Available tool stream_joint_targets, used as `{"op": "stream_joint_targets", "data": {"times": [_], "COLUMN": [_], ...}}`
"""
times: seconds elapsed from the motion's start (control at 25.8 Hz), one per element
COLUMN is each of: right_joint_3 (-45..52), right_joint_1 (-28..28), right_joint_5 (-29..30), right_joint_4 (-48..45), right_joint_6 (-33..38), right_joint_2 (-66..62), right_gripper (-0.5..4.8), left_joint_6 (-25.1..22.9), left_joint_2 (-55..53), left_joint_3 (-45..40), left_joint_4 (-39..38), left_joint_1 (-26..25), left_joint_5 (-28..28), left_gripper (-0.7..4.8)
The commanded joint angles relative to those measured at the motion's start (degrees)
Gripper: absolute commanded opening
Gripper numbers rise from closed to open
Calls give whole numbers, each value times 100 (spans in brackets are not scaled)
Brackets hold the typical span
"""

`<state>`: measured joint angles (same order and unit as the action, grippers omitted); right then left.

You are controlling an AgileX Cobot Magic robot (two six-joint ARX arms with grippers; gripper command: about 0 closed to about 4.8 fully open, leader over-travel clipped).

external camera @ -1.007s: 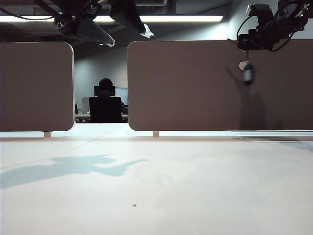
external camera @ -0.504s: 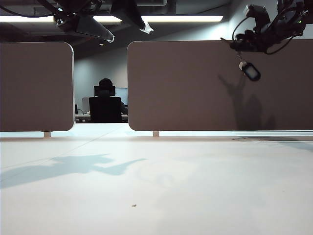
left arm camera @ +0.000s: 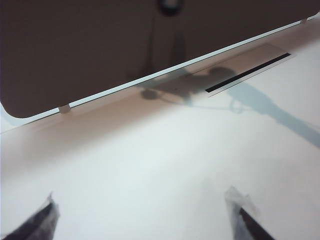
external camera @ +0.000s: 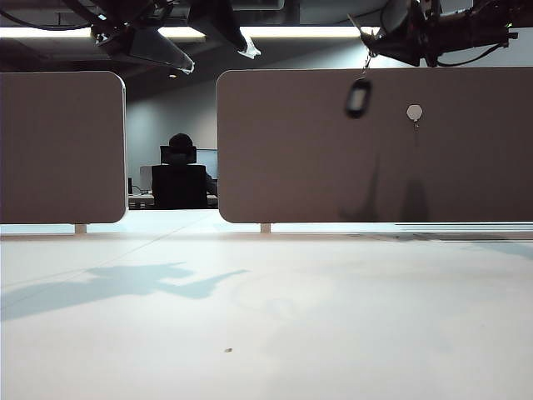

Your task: Hang the bunch of keys on the hook.

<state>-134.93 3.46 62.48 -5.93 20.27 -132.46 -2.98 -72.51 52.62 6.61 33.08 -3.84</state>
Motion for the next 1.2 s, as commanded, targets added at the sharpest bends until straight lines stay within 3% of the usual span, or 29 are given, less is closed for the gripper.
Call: {"op": "stream_joint_targets", "data": {"times": [0.04, 0.19, 0.5, 0.66, 0.74, 0.85, 1.01, 1.08, 1.2], "right_joint_3": [-35, -35, -22, -22, -20, -20, 42, 173, 496], "right_joint_1": [-52, -111, -111, -151, -199, -389, -702, -815, -946], "right_joint_5": [374, 372, -264, -595, -769, -1615, -3432, -4022, -4446], "right_joint_4": [-813, -1416, -1255, -70, 973, 2387, 3453, 3571, 3657], "right_joint_6": [881, 1296, 946, 76, -741, -2090, -3335, -3477, -3534], "right_joint_2": [59, 59, 57, 57, 57, 57, 33, 33, 33], "right_gripper": [-6, -6, -6, -6, -6, -6, -6, -6, -6], "left_joint_6": [-2, -4, -4, -4, -4, -4, -4, -4, -4], "left_joint_2": [13, 13, 13, 13, 13, 13, 20, 22, 22], "left_joint_3": [13, 15, 13, 13, 15, 15, 15, 15, 15], "left_joint_4": [57, 57, 24, -22, -24, -39, -140, -214, -354], "left_joint_1": [9, 9, 9, 9, 9, 9, 9, 9, 9], "left_joint_5": [11, 11, 17, 17, 17, 17, 15, 15, 17], "left_gripper": [479, 479, 479, 479, 479, 479, 479, 479, 479]}}
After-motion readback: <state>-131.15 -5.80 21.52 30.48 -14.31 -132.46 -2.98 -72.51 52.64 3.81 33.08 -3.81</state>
